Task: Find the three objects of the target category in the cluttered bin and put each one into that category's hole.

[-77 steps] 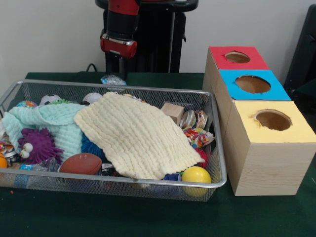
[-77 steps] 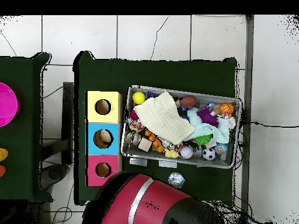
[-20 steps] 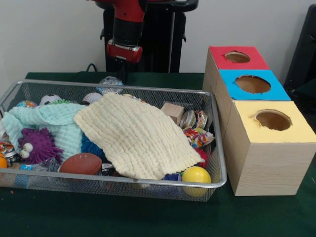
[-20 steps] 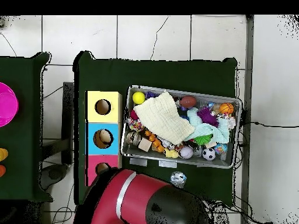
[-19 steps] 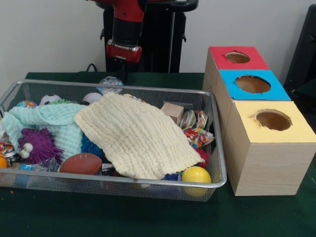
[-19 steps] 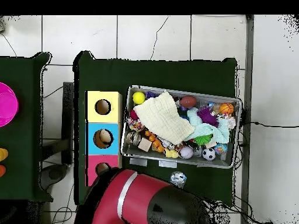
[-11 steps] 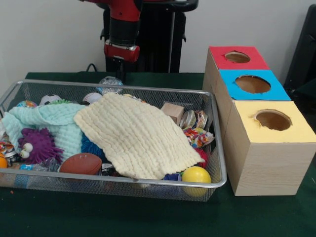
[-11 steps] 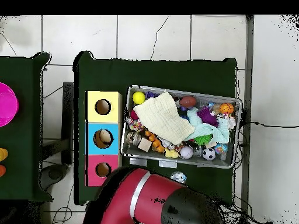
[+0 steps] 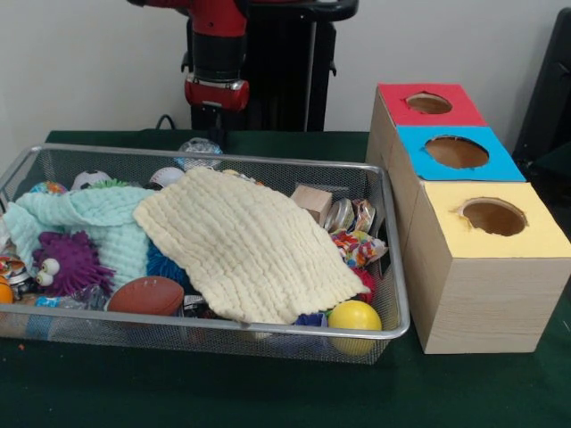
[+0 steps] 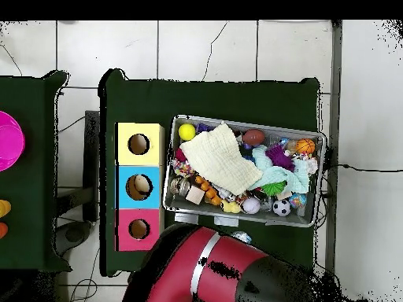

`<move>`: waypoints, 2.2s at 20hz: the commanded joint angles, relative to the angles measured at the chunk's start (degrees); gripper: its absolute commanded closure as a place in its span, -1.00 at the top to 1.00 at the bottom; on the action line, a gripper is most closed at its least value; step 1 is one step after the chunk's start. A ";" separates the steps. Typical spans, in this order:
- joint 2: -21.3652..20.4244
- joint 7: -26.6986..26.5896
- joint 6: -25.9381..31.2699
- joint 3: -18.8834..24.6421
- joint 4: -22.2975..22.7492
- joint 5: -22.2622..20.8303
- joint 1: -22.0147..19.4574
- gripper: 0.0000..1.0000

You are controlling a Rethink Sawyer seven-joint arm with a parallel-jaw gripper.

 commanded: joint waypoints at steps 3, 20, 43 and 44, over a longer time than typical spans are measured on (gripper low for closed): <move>8.01 0.44 12.29 7.98 -11.91 -0.53 -1.11 1.00; 1.13 0.27 14.49 7.48 -9.07 -6.50 0.16 1.00; -15.12 0.14 31.77 16.91 -1.69 -8.11 -3.41 1.00; -15.88 -0.01 32.19 17.16 -1.39 -8.18 -3.56 1.00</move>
